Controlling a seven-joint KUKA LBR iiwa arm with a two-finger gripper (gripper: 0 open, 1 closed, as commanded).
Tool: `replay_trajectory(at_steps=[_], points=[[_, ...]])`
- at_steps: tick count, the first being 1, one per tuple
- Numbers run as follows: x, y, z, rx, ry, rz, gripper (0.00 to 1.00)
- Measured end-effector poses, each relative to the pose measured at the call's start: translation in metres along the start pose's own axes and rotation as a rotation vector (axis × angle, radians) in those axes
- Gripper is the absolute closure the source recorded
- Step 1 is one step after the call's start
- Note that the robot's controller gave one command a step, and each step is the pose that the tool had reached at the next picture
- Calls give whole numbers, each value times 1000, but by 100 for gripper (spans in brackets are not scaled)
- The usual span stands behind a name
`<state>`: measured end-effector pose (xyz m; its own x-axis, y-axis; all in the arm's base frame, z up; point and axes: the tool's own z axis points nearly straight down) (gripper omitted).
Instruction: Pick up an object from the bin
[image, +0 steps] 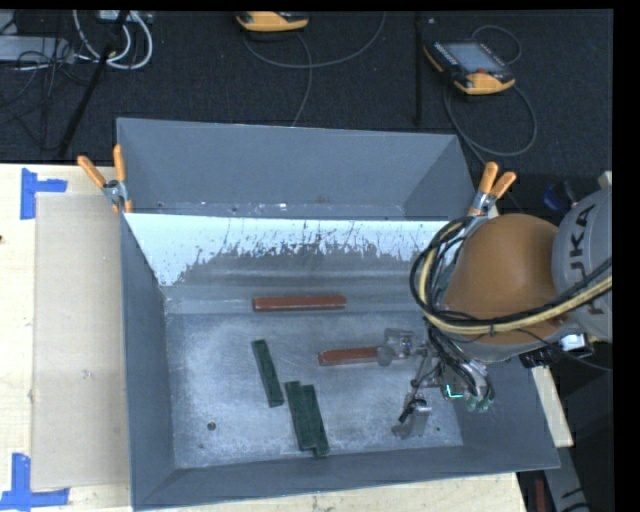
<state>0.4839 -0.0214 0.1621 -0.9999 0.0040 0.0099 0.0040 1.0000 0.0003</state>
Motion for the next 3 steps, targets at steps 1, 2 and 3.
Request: replay_trajectory(at_steps=[1, 2, 3], points=[[-53, -1, 91, -2, -10, 267, 0], [-55, -1, 88, -1, -18, 265, 100], [-72, 8, 58, 0, -13, 120, 100]])
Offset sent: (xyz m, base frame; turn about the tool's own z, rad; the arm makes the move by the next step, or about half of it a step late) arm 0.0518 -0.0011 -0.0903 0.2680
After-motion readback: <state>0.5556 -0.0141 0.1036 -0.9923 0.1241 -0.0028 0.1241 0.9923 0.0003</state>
